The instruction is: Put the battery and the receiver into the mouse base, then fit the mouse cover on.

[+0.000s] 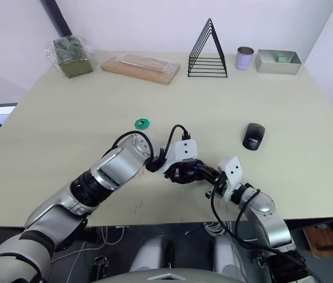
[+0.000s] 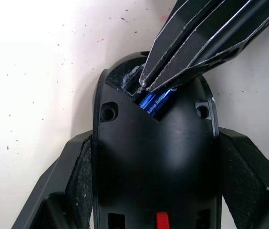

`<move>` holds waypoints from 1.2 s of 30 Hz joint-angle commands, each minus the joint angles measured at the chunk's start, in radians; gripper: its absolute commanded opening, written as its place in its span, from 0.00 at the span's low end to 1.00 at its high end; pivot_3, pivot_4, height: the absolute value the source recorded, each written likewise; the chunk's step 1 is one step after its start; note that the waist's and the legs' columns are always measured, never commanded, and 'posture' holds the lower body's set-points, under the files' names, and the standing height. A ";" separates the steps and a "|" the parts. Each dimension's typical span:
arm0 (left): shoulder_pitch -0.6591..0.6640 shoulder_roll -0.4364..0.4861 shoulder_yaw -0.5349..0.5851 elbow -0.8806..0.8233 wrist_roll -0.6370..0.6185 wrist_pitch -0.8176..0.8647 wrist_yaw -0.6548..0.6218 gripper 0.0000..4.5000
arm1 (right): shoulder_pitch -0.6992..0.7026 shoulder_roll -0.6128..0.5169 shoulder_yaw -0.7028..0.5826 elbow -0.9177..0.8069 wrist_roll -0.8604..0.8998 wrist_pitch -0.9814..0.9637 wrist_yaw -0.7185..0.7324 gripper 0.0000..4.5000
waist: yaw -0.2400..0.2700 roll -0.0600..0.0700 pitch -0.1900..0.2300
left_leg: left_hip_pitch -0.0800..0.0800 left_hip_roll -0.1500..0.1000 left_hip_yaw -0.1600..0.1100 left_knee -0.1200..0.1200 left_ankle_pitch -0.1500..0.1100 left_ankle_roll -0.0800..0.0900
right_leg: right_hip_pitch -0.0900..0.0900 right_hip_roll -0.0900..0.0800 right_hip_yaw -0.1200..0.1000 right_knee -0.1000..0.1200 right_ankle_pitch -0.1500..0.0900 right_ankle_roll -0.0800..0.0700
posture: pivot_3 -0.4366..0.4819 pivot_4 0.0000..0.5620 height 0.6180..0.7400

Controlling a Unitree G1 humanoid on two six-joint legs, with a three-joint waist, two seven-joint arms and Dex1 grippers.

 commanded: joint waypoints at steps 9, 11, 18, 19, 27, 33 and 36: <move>0.003 -0.001 -0.022 -0.022 -0.005 -0.006 -0.005 0.65 | 0.014 -0.050 -0.092 -0.168 0.076 0.124 -0.023 0.01 | 0.003 0.003 0.002 | 0.001 0.000 0.000 0.000 0.000 0.000 | 0.001 0.000 0.001 0.000 0.000 0.000 | 0.48 0.27 1.00; 0.004 0.000 -0.022 -0.019 -0.003 -0.009 -0.003 0.65 | 0.018 -0.107 -0.139 -0.290 0.134 0.208 -0.021 0.01 | 0.003 0.004 0.003 | 0.000 0.000 0.000 -0.001 0.000 0.000 | 0.000 0.000 0.001 -0.001 0.000 0.000 | 0.48 0.27 1.00; 0.003 -0.003 -0.021 -0.009 -0.005 -0.017 -0.002 0.65 | 0.118 -0.347 -0.338 -0.552 0.333 0.427 0.042 0.12 | 0.020 0.005 0.004 | -0.009 -0.001 -0.002 -0.001 0.000 0.000 | -0.005 0.000 -0.002 -0.002 0.000 0.000 | 0.48 0.27 1.00; 0.004 -0.004 -0.021 -0.007 -0.005 -0.020 -0.001 0.65 | 0.148 -0.382 -0.374 -0.573 0.360 0.444 0.059 0.18 | 0.023 0.004 0.004 | -0.010 -0.001 -0.002 -0.001 0.000 0.000 | -0.006 0.000 -0.002 -0.003 0.000 0.000 | 0.48 0.27 1.00; 0.005 -0.006 -0.012 -0.004 -0.009 -0.031 0.001 0.65 | 0.392 -0.538 -0.633 -0.682 0.491 0.494 0.187 0.97 | 0.027 0.003 0.004 | -0.011 -0.002 -0.003 0.000 0.000 0.000 | -0.007 -0.001 -0.001 -0.003 0.000 0.000 | 0.48 0.27 1.00; 0.007 -0.009 0.001 0.001 -0.017 -0.044 0.002 0.65 | 0.438 -0.532 -0.666 -0.716 0.511 0.494 0.175 0.99 | 0.027 0.003 0.004 | -0.010 -0.002 -0.003 0.000 0.000 0.000 | -0.007 -0.001 -0.001 -0.003 0.000 0.000 | 0.48 0.27 1.00; 0.008 -0.020 0.024 0.002 -0.038 -0.046 0.002 0.90 | 0.435 -0.534 -0.663 -0.711 0.512 0.493 0.165 1.00 | 0.027 0.002 0.005 | -0.011 -0.002 -0.003 0.000 0.000 0.000 | -0.007 -0.001 -0.001 -0.003 0.000 0.000 | 0.48 0.27 1.00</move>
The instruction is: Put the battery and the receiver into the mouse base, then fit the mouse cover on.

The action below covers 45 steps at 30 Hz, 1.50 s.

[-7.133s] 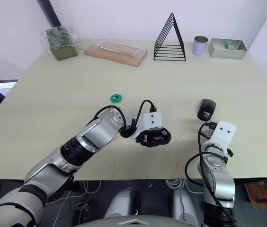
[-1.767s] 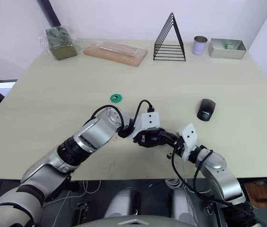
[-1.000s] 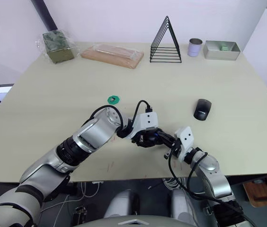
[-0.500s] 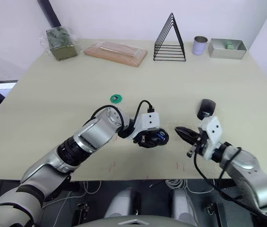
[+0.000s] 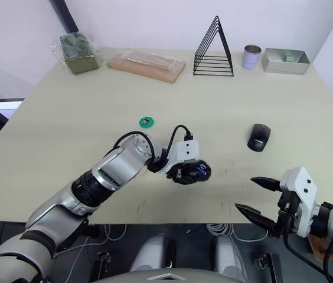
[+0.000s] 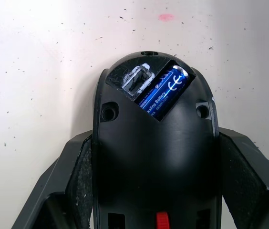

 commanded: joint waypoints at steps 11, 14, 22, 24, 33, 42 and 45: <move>0.073 0.200 0.332 -0.136 -0.238 -0.030 -0.134 1.00 | 0.034 0.012 -0.053 -0.001 -0.007 -0.030 -0.007 1.00 | -0.006 0.000 0.002 | 0.000 0.000 0.000 -0.001 0.000 0.000 | -0.001 0.000 0.000 0.000 0.000 0.000 | 0.48 0.27 1.00; 0.110 0.218 0.421 -0.151 -0.323 -0.037 -0.153 1.00 | 0.050 0.022 -0.061 -0.001 -0.009 -0.045 0.006 1.00 | 0.005 0.000 0.003 | 0.000 0.001 0.000 -0.001 0.000 0.000 | -0.001 0.000 -0.001 0.000 0.000 0.000 | 0.48 0.27 1.00; 0.253 0.220 0.758 -0.064 -0.464 0.074 0.018 1.00 | 0.068 0.109 -0.081 0.027 -0.048 -0.145 0.016 1.00 | 0.002 -0.002 0.004 | -0.001 -0.001 -0.001 0.000 0.000 0.000 | -0.001 -0.002 -0.002 0.001 -0.001 0.001 | 0.48 0.27 1.00; 0.266 0.167 0.809 -0.052 -0.459 0.070 0.115 1.00 | 0.050 0.134 -0.082 0.036 -0.051 -0.165 -0.002 1.00 | 0.002 -0.002 0.003 | 0.000 -0.001 -0.001 0.000 0.000 0.000 | 0.000 -0.003 -0.002 0.001 -0.001 0.002 | 0.48 0.27 1.00; 0.221 0.026 0.800 0.056 -0.311 -0.057 0.465 1.00 | -0.018 0.182 -0.068 0.066 -0.086 -0.245 -0.028 1.00 | 0.003 -0.004 0.004 | 0.000 -0.001 0.000 0.000 0.000 0.000 | 0.000 -0.002 -0.003 0.001 0.001 0.002 | 0.48 0.27 1.00; 0.099 -0.051 0.700 0.272 -0.213 -0.191 0.543 0.85 | -0.072 0.161 -0.053 0.091 -0.086 -0.235 -0.033 1.00 | 0.001 -0.004 0.005 | 0.000 -0.002 0.002 0.000 0.000 0.000 | 0.001 -0.002 -0.004 0.001 0.001 0.003 | 0.48 0.27 1.00; 0.087 -0.049 0.690 0.300 -0.211 -0.208 0.526 0.59 | -0.071 0.156 -0.055 0.092 -0.084 -0.234 -0.031 1.00 | 0.001 -0.004 0.004 | -0.001 -0.002 0.002 0.000 0.000 0.000 | 0.001 -0.002 -0.004 0.001 0.001 0.003 | 0.48 0.27 1.00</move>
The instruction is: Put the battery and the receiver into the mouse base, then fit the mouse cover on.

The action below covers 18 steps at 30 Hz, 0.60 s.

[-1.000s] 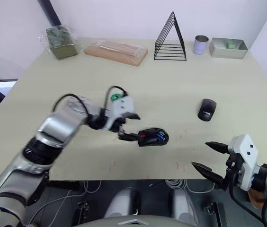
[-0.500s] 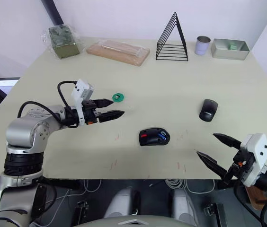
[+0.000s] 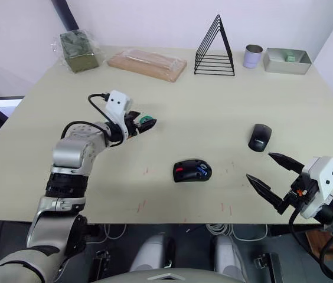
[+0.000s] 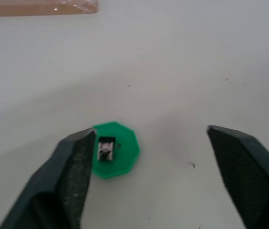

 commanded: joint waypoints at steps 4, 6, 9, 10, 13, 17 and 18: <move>-0.072 0.030 -0.008 0.140 0.005 -0.110 -0.096 0.39 | 0.005 -0.015 -0.020 -0.012 0.006 -0.013 0.007 1.00 | 0.001 0.000 0.000 | 0.000 0.000 0.000 0.000 0.000 0.000 | 0.000 0.000 0.000 0.000 0.000 0.000 | 0.48 0.27 1.00; -0.090 0.038 0.007 0.210 -0.012 -0.151 -0.149 0.39 | 0.006 -0.011 -0.010 -0.014 -0.001 -0.015 0.002 1.00 | 0.000 0.000 0.000 | 0.000 0.000 0.000 0.000 0.000 0.000 | 0.000 0.000 -0.001 0.000 0.000 0.000 | 0.48 0.27 1.00; -0.105 0.055 0.004 0.310 0.010 -0.240 -0.179 0.39 | 0.024 -0.004 -0.007 -0.018 -0.012 -0.021 0.001 1.00 | 0.000 0.000 0.000 | 0.000 0.000 0.000 0.000 0.000 0.000 | 0.000 0.000 -0.001 0.000 0.000 -0.001 | 0.48 0.27 1.00; -0.119 0.055 0.008 0.339 0.009 -0.257 -0.186 0.39 | 0.029 -0.004 -0.008 -0.020 -0.015 -0.023 0.001 1.00 | 0.000 0.000 0.000 | 0.000 0.000 0.000 0.000 0.000 0.000 | 0.000 0.000 -0.001 0.000 0.000 -0.001 | 0.48 0.27 1.00; -0.169 0.061 -0.003 0.439 0.018 -0.297 -0.227 0.39 | 0.034 -0.002 -0.001 -0.038 -0.017 -0.018 -0.012 1.00 | 0.002 -0.001 0.000 | -0.001 0.000 0.000 0.000 0.000 0.000 | 0.000 0.000 -0.001 0.000 0.000 0.000 | 0.48 0.27 1.00; -0.218 0.074 -0.027 0.545 0.048 -0.344 -0.284 0.39 | 0.032 0.005 0.021 -0.063 -0.024 -0.012 -0.038 1.00 | 0.000 -0.001 0.000 | -0.001 0.000 0.000 0.000 0.000 0.000 | 0.000 0.000 -0.001 0.000 0.000 0.000 | 0.48 0.27 1.00; -0.231 0.075 -0.033 0.568 0.058 -0.360 -0.297 0.39 | 0.032 0.006 0.026 -0.067 -0.026 -0.012 -0.043 1.00 | 0.000 -0.001 0.000 | -0.001 0.000 0.000 0.000 0.000 0.000 | 0.000 0.000 -0.001 0.000 0.000 0.000 | 0.48 0.27 1.00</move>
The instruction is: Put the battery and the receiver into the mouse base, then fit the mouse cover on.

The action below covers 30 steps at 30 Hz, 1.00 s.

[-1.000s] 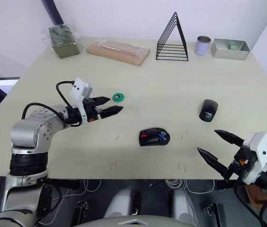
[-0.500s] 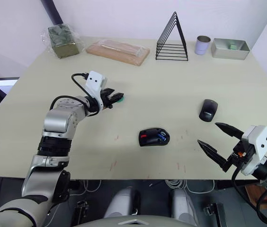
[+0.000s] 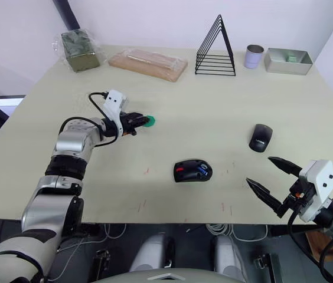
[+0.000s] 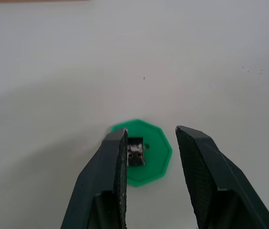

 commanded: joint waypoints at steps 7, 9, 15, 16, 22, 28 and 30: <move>-0.096 0.015 -0.015 0.171 0.070 -0.100 -0.054 0.39 | -0.006 0.006 0.021 -0.077 0.000 -0.002 -0.055 1.00 | 0.000 0.000 0.000 | 0.000 0.000 0.000 0.000 0.000 0.000 | 0.000 0.000 0.000 0.000 0.000 0.000 | 0.48 0.27 1.00; -0.096 0.019 -0.021 0.189 0.086 -0.116 -0.066 0.39 | -0.002 0.004 0.024 -0.094 0.004 0.002 -0.065 1.00 | 0.000 0.000 0.000 | 0.000 0.000 0.000 0.000 0.000 0.000 | 0.000 0.000 0.000 0.000 0.000 0.000 | 0.48 0.27 1.00; -0.102 0.023 -0.027 0.228 0.116 -0.163 -0.064 0.39 | 0.005 0.005 0.034 -0.111 0.004 0.003 -0.080 1.00 | 0.001 0.000 0.000 | 0.000 0.000 0.000 0.000 0.000 0.000 | 0.000 0.000 0.000 0.000 0.000 0.001 | 0.48 0.27 1.00; -0.102 0.022 -0.027 0.231 0.118 -0.165 -0.066 0.39 | 0.005 0.006 0.037 -0.110 0.002 0.001 -0.081 1.00 | 0.000 0.000 0.000 | -0.001 0.000 0.000 0.000 0.000 0.000 | 0.000 0.000 0.000 0.000 0.000 0.001 | 0.48 0.27 1.00; -0.110 0.013 -0.021 0.240 0.115 -0.165 -0.080 0.39 | -0.001 0.012 0.059 -0.110 -0.004 -0.005 -0.096 1.00 | 0.000 0.000 0.000 | 0.000 0.000 0.000 0.000 0.000 0.000 | 0.000 0.000 0.000 0.000 0.000 0.001 | 0.48 0.27 1.00; -0.114 0.003 -0.028 0.243 0.134 -0.178 -0.063 0.39 | 0.000 0.013 0.066 -0.111 -0.006 -0.009 -0.100 1.00 | 0.000 0.000 0.000 | 0.000 0.000 0.000 0.000 0.000 0.000 | 0.000 0.000 0.000 0.000 0.000 0.001 | 0.48 0.27 1.00; -0.114 -0.002 -0.028 0.240 0.137 -0.176 -0.060 0.39 | 0.000 0.013 0.066 -0.111 -0.005 -0.009 -0.100 1.00 | 0.000 0.000 0.000 | 0.000 0.000 0.000 0.000 0.000 0.000 | 0.000 0.000 0.000 0.000 0.000 0.001 | 0.48 0.27 1.00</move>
